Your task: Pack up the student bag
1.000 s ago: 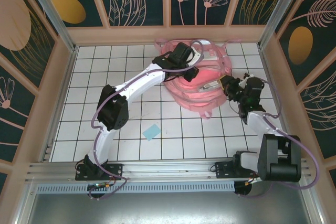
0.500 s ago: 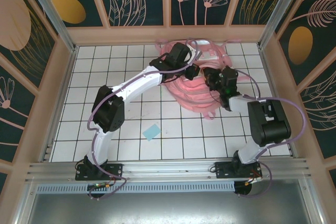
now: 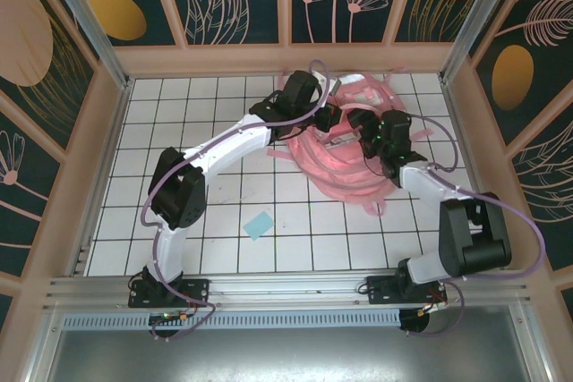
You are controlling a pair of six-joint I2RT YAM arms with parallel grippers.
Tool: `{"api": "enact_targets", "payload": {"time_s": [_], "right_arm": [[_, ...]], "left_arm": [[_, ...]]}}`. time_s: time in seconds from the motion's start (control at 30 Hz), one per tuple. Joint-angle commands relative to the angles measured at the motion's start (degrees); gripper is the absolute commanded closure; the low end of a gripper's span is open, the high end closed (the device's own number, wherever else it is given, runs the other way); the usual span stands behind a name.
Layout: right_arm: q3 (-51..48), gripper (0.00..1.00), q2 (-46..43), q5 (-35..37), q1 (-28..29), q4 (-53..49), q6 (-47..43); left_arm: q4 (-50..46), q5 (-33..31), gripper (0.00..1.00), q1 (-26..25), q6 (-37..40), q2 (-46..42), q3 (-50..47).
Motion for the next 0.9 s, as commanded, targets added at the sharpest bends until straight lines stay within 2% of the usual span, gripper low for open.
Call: {"api": "enact_targets", "payload": {"time_s": [0.0,0.1,0.23,0.33,0.4,0.57,0.7,0.87], "right_arm": [[2.8,0.13,-6.5,2.0,-4.6,-13.9,-12.4],[2.9,0.1,-9.9,2.2,-6.8,-20.4,-16.7],[3.8,0.12,-11.7,0.0,-8.6,-23.7,-20.4],[6.5,0.15,-8.0,-2.3,-8.6,-25.6,-22.6],[8.3,0.18,-4.0,-6.5,-8.4,-25.7,-23.0],[9.9,0.19,0.4,-10.6,-6.4,-21.7,-22.5],[14.3,0.22,7.2,-20.4,-6.2,-21.4,-23.5],[16.8,0.22,6.5,-16.4,-5.9,-26.0,-26.8]], "left_arm": [[6.4,-3.5,1.0,4.4,-3.0,-3.0,-1.1],[6.9,-3.2,1.0,4.4,-3.3,-2.7,-1.1],[7.7,-1.4,1.0,4.4,-4.4,-2.0,-0.8],[7.9,-0.7,1.0,4.4,-4.7,-1.6,-0.4],[7.8,-1.0,1.0,4.4,-4.6,-1.3,-0.4],[7.2,-4.3,1.0,4.4,-3.6,-0.3,-0.5],[5.7,-8.1,1.0,4.4,-2.6,2.4,0.6],[4.5,-12.2,1.0,4.7,-2.0,5.5,1.1]]}}
